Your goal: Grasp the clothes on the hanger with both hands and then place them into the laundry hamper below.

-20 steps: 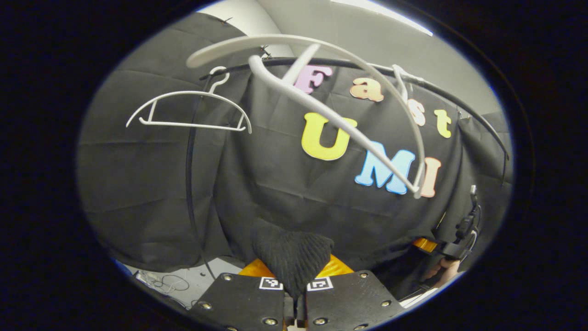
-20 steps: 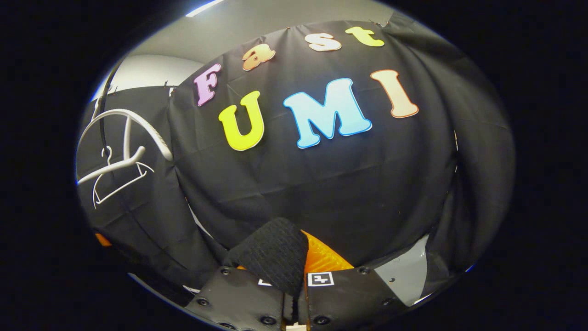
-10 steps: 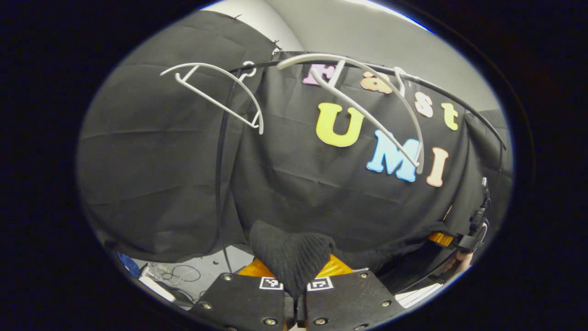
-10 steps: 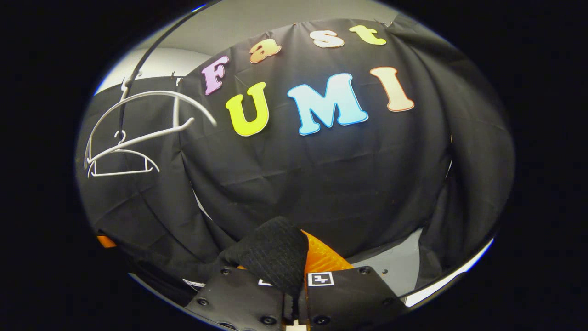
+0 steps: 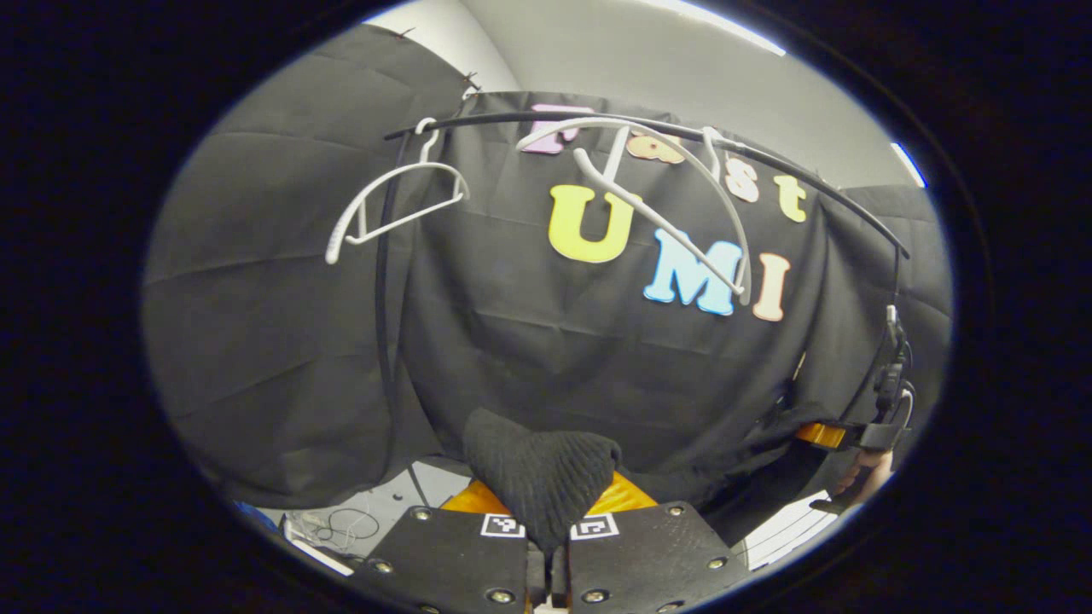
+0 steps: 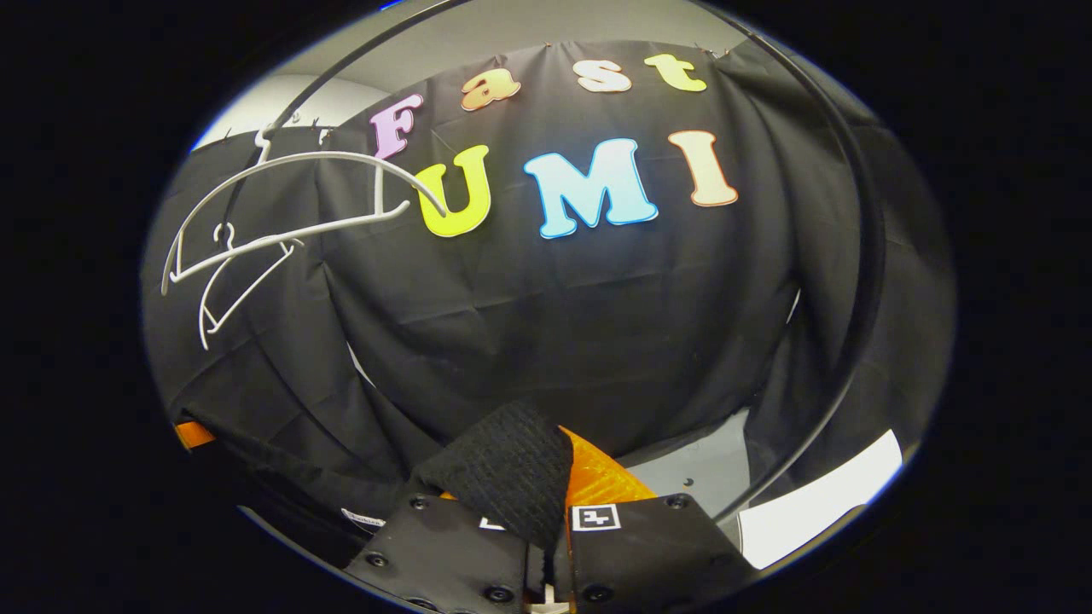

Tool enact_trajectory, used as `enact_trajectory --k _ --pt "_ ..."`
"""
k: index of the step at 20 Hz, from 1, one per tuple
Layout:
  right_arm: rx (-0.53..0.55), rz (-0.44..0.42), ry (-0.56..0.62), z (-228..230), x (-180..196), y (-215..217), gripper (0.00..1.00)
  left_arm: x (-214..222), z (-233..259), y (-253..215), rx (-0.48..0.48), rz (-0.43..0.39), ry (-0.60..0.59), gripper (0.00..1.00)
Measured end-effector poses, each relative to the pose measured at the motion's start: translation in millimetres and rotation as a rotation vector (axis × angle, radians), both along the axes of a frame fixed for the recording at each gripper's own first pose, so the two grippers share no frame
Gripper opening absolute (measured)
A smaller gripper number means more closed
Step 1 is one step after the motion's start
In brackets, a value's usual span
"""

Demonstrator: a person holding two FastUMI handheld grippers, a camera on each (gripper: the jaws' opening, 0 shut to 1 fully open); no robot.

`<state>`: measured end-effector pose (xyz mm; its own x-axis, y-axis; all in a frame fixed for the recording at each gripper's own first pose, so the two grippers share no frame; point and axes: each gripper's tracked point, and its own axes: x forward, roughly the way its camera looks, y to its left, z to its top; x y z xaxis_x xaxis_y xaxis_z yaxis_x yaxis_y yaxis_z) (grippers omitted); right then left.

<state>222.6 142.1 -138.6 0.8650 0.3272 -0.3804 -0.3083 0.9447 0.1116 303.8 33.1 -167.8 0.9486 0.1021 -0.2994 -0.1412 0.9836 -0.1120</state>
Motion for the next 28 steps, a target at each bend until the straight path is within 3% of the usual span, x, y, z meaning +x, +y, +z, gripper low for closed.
enact_trajectory --k 6,11,18,22,28 --pt "-0.044 -0.022 0.051 -16.0 -62.6 15.4 0.08 -9.9 -20.6 -5.5 0.025 -0.162 0.037 0.09" --pt "-0.061 -0.028 0.152 -57.0 -99.9 22.7 0.08 -24.1 -53.5 -3.0 0.028 -0.212 0.137 0.1" --pt "-0.062 0.027 0.297 -117.5 -121.6 41.7 0.08 -45.2 -103.1 -3.4 0.074 -0.247 0.254 0.1" --pt "-0.08 0.052 0.355 -150.3 -127.2 55.8 0.08 -27.5 -133.3 -13.8 0.067 -0.271 0.292 0.1" --pt "-0.118 0.03 0.481 -207.3 -129.4 61.2 0.09 -24.3 -183.8 -17.4 0.088 -0.316 0.377 0.1"
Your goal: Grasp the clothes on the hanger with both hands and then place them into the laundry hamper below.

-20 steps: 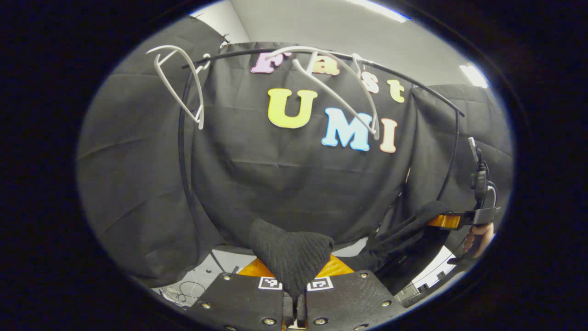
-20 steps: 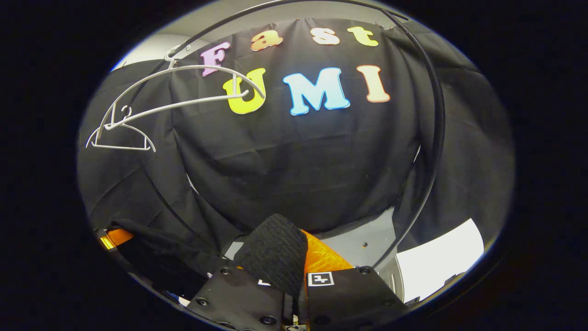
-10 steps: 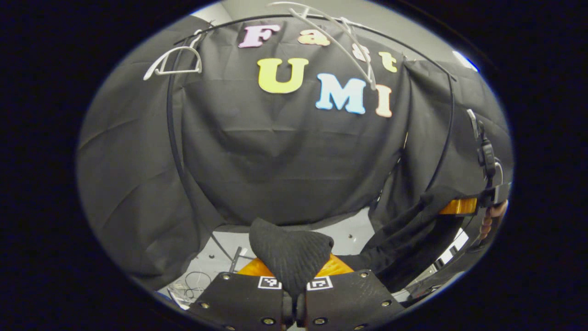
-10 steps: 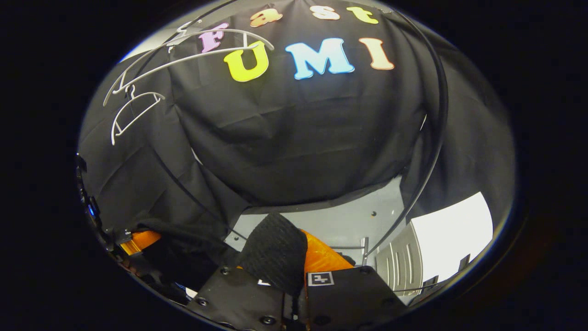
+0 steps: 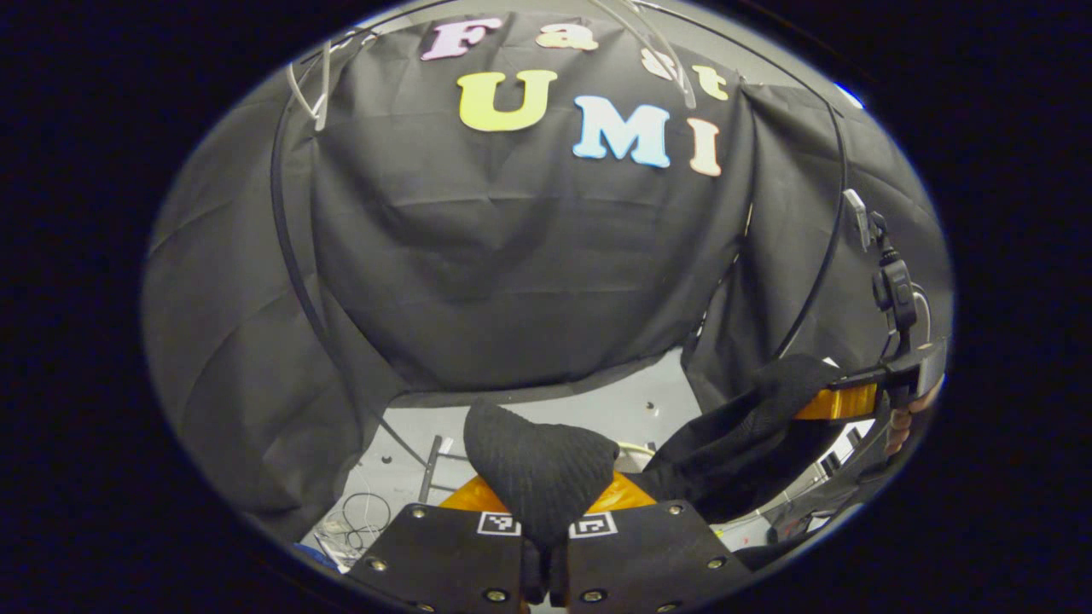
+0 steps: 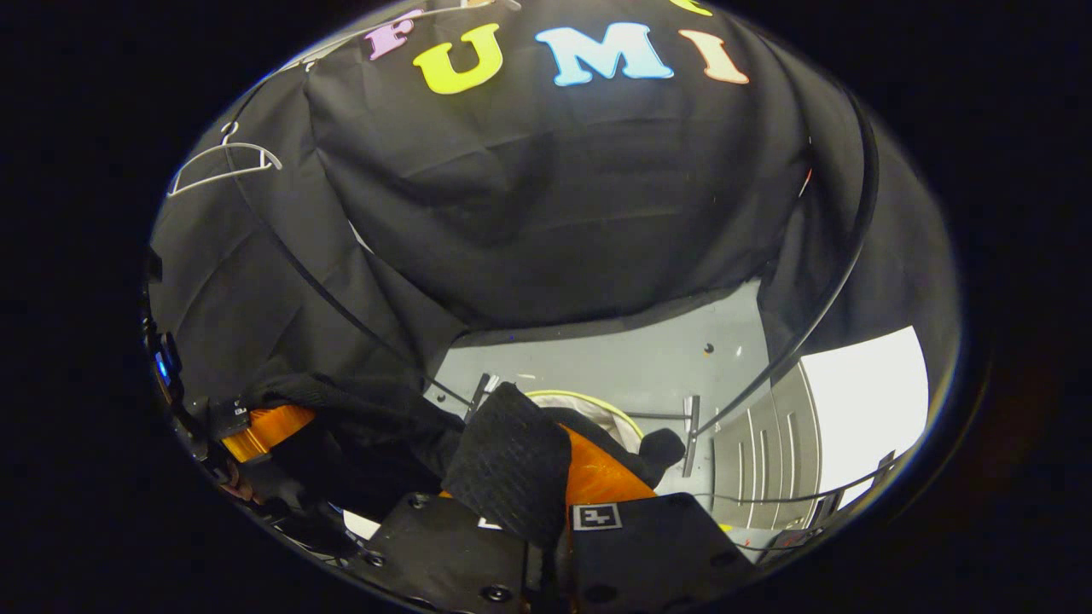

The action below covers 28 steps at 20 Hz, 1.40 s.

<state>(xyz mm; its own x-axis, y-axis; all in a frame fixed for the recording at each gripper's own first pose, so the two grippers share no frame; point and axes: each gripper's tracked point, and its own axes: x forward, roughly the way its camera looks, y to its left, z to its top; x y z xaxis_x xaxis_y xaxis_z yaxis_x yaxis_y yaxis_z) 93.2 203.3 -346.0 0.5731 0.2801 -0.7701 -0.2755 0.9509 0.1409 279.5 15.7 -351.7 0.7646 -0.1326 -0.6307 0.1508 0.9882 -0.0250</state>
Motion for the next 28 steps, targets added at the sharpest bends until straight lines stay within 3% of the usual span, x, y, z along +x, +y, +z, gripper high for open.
enact_trajectory --k 6,17,18,20,21,24,25,28 --pt "-0.022 -0.079 0.073 -37.7 -1.6 -9.0 0.09 4.7 -38.3 3.3 -0.022 0.006 0.073 0.11" --pt "-0.036 -0.093 0.046 -25.6 5.8 -14.0 0.17 1.4 -53.8 14.4 -0.029 0.08 0.102 0.12" --pt "-0.027 -0.087 0.045 -21.4 9.0 -11.2 0.36 0.8 -59.0 14.9 -0.029 0.082 0.107 0.24" --pt "-0.035 -0.078 0.028 -16.3 12.7 -12.7 0.48 -0.1 -58.9 13.5 -0.038 0.071 0.1 0.48" --pt "-0.031 -0.068 0.017 -13.5 12.9 -12.7 0.44 -0.6 -51.3 10.4 -0.043 0.064 0.087 0.6" --pt "-0.039 -0.059 -0.005 -7.2 12.0 -16.9 0.87 -4.5 -44.5 13.3 -0.004 0.048 0.064 0.97" --pt "-0.047 -0.065 -0.014 -4.7 11.8 -21.1 1.0 -5.9 -44.4 11.3 0.014 0.038 0.06 0.98" --pt "-0.052 -0.091 -0.05 10.1 9.7 -38.9 0.98 -15.4 -34.0 7.1 0.045 0.023 0.048 0.97"
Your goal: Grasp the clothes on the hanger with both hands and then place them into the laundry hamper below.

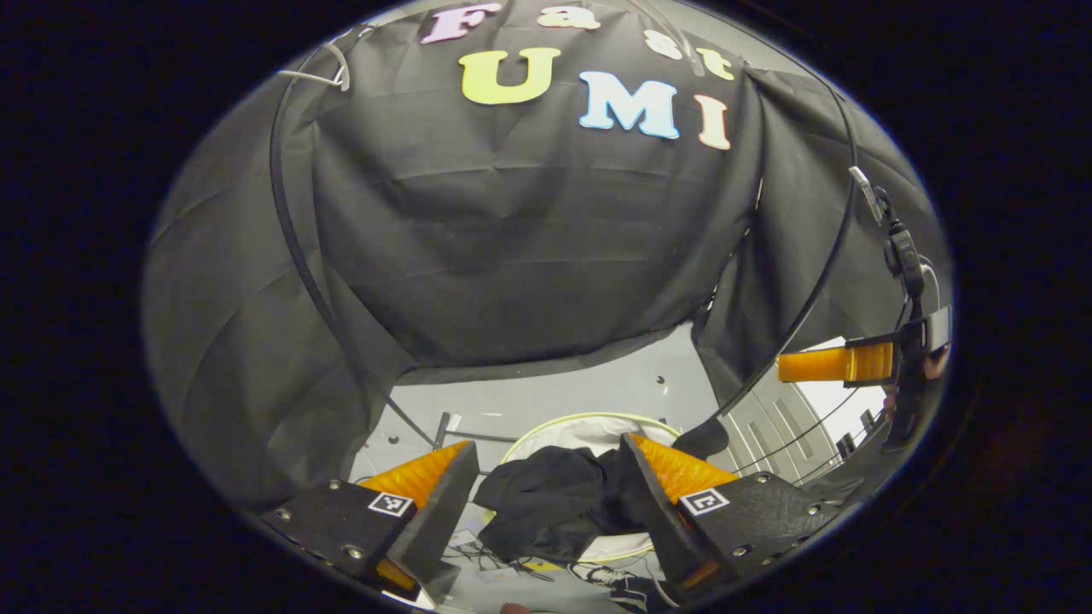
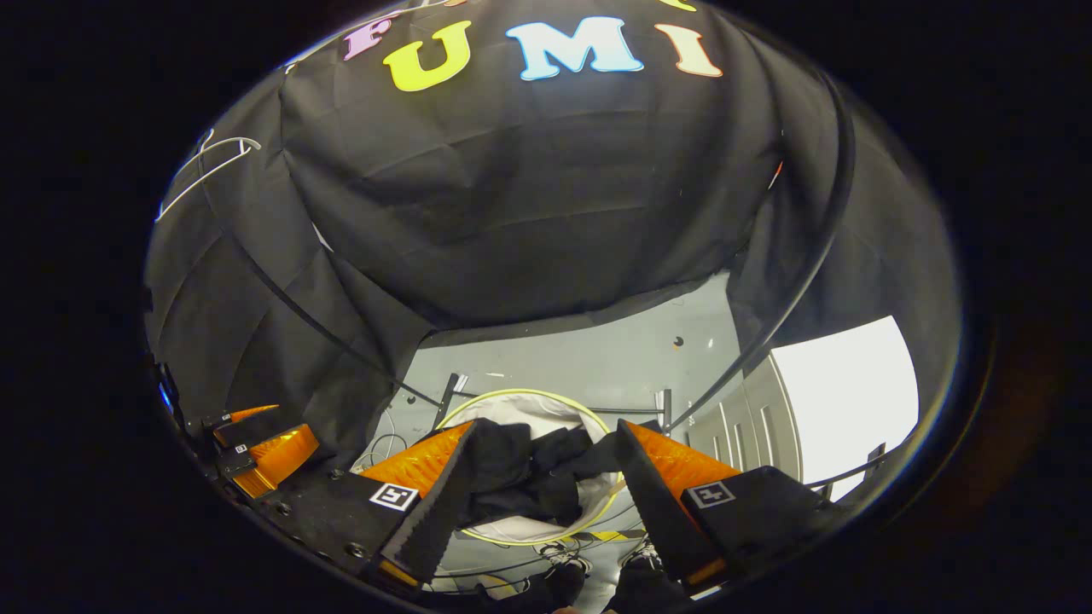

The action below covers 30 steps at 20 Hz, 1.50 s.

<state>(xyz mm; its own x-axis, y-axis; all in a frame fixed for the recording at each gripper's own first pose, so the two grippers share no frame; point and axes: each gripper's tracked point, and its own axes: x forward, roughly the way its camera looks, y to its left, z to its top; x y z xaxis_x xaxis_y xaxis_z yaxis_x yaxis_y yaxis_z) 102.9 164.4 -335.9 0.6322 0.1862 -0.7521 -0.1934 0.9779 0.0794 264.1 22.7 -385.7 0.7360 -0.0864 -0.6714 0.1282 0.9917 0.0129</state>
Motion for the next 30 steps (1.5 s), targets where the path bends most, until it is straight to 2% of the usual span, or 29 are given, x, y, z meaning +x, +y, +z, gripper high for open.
enact_trajectory --k 3,8,12,19,21,26,27,30 --pt "-0.003 -0.021 -0.051 19.2 -1.3 -23.7 0.98 -15.8 12.2 -5.9 0.008 0.013 -0.002 0.97" --pt "0.02 -0.021 -0.122 54.4 -4.9 -66.3 0.98 -35.4 57.6 -19.9 0.019 0.09 -0.045 0.97" --pt "0.048 0.025 -0.205 94.2 -6.9 -103.8 0.98 -51.9 116.0 -45.0 0.061 0.155 -0.124 0.97" --pt "0.099 0.055 -0.452 183.9 -2.9 -170.7 0.98 -74.8 238.3 -120.6 0.1 0.242 -0.349 0.97" --pt "0.101 0.058 -0.525 210.2 -3.3 -187.4 0.98 -76.4 272.5 -149.9 0.102 0.231 -0.43 0.97" --pt "0.161 0.002 -0.706 280.0 -5.1 -208.7 0.98 -85.5 355.9 -218.6 0.14 0.187 -0.65 0.97" --pt "0.172 -0.017 -0.728 289.7 -5.7 -210.7 0.92 -88.7 370.7 -227.7 0.144 0.177 -0.687 0.96" --pt "0.198 -0.057 -0.803 318.5 -1.7 -208.4 0.97 -90.3 408.8 -251.5 0.105 0.141 -0.753 0.97"
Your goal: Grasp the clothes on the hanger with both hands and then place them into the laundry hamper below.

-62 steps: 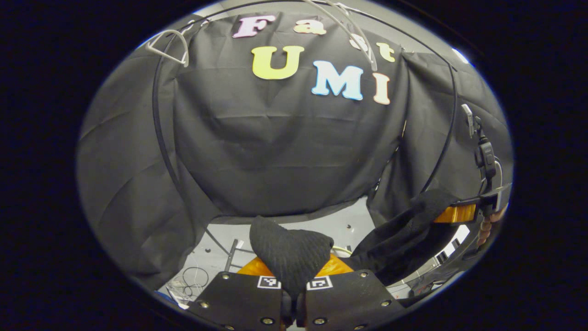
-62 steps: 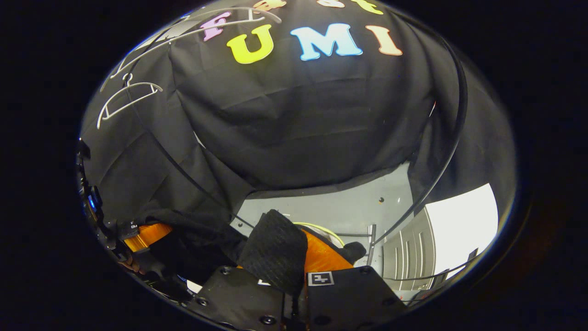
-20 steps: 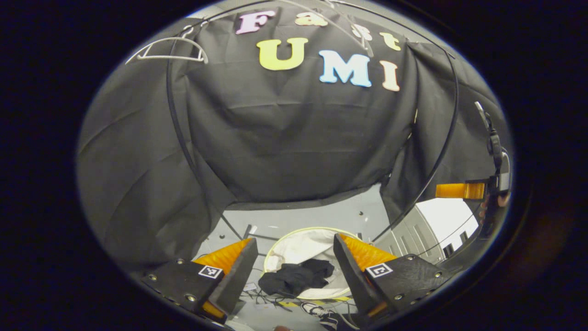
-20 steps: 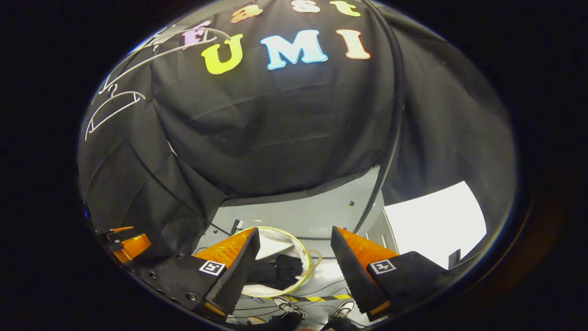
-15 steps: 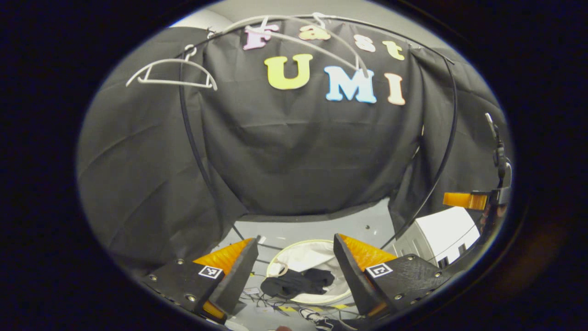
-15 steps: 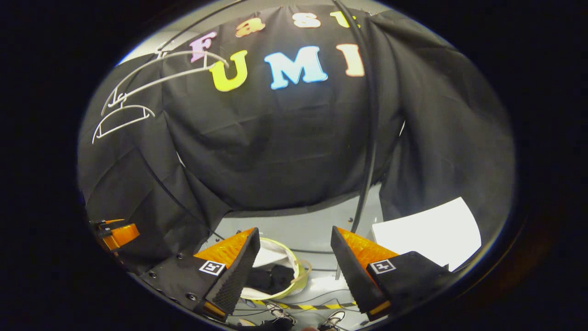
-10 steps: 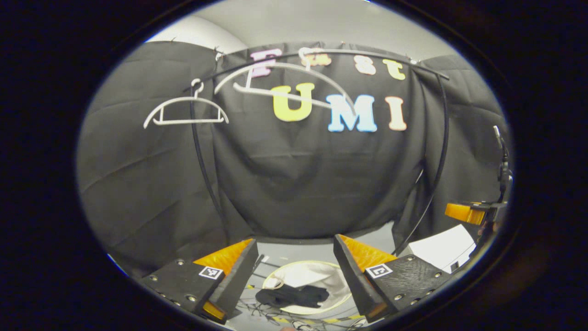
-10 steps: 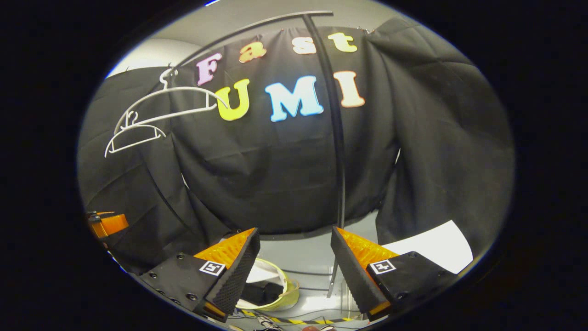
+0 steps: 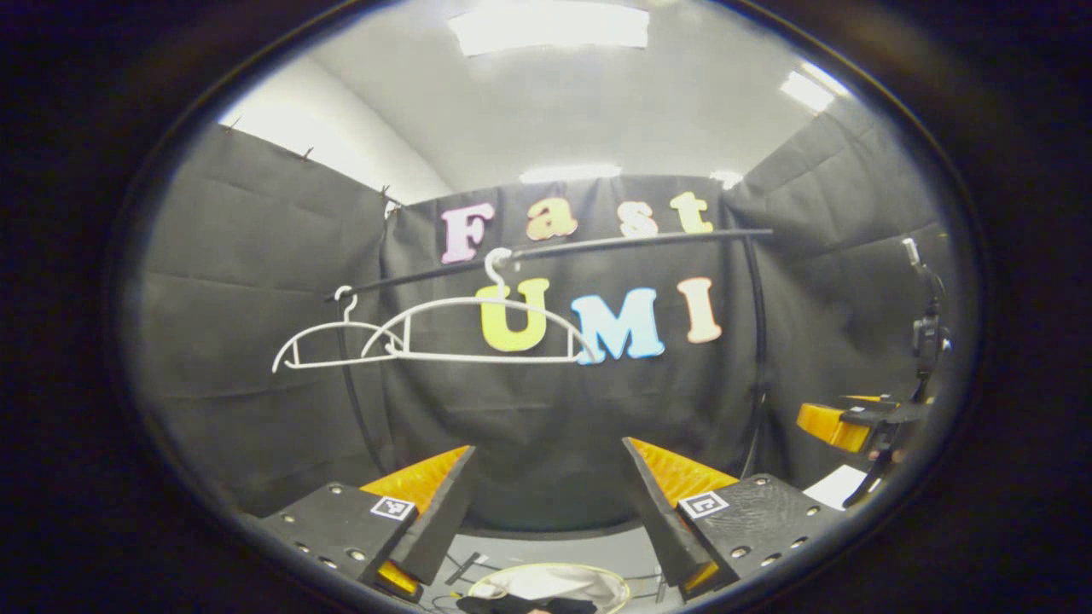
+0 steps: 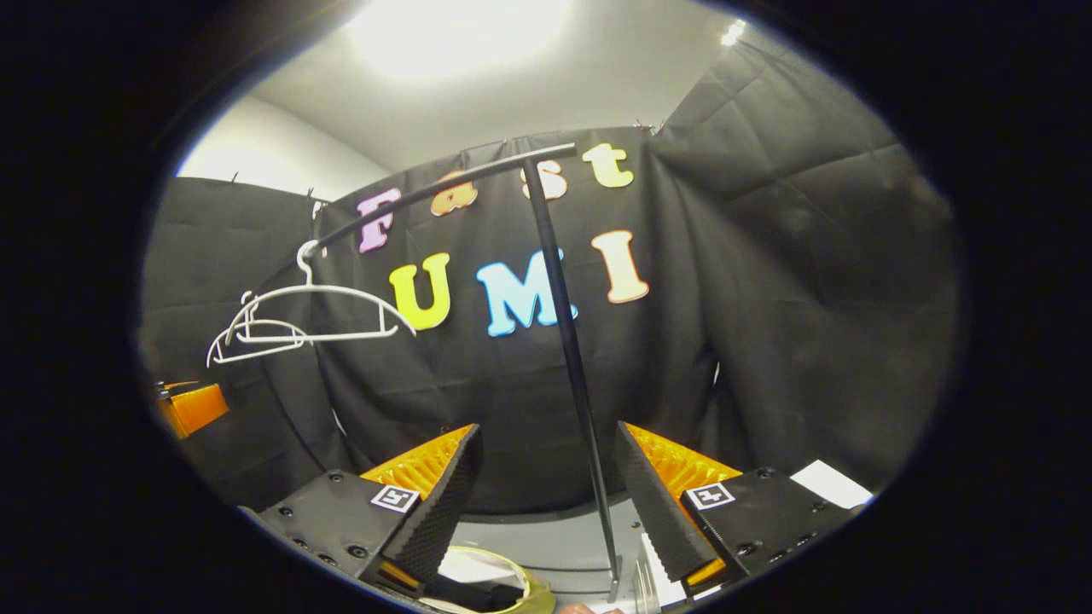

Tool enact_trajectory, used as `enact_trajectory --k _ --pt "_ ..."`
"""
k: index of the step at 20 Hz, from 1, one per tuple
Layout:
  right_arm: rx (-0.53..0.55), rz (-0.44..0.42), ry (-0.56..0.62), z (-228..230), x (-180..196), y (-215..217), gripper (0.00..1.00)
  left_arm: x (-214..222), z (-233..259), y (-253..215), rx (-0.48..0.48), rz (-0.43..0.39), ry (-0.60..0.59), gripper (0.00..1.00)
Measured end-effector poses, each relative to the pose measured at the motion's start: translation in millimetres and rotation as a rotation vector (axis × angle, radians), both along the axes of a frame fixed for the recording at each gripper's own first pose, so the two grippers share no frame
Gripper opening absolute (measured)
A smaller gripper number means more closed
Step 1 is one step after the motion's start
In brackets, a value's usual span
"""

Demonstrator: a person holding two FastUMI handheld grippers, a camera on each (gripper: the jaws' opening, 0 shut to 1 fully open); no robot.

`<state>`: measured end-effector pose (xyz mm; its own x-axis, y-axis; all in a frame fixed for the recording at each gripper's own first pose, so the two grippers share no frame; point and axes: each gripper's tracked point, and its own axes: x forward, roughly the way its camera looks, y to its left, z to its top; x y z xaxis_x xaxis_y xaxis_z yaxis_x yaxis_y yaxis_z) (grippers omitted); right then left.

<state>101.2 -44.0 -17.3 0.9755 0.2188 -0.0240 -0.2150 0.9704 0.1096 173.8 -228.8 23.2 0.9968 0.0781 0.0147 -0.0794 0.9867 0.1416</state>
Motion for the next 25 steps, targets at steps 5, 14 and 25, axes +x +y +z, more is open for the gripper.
enact_trajectory --k 5,14,25 --pt "-0.026 -0.062 -0.099 44.1 -12.4 0.0 0.98 11.7 24.2 5.4 -0.074 -0.075 -0.011 0.97" --pt "-0.117 -0.12 -0.148 37.9 -37.3 13.1 0.98 19.3 24.7 69.6 -0.19 -0.111 -0.074 0.96" --pt "-0.152 -0.157 -0.102 21.3 -51.6 28.4 0.92 42.5 -5.8 89.6 -0.112 -0.105 -0.096 0.96"
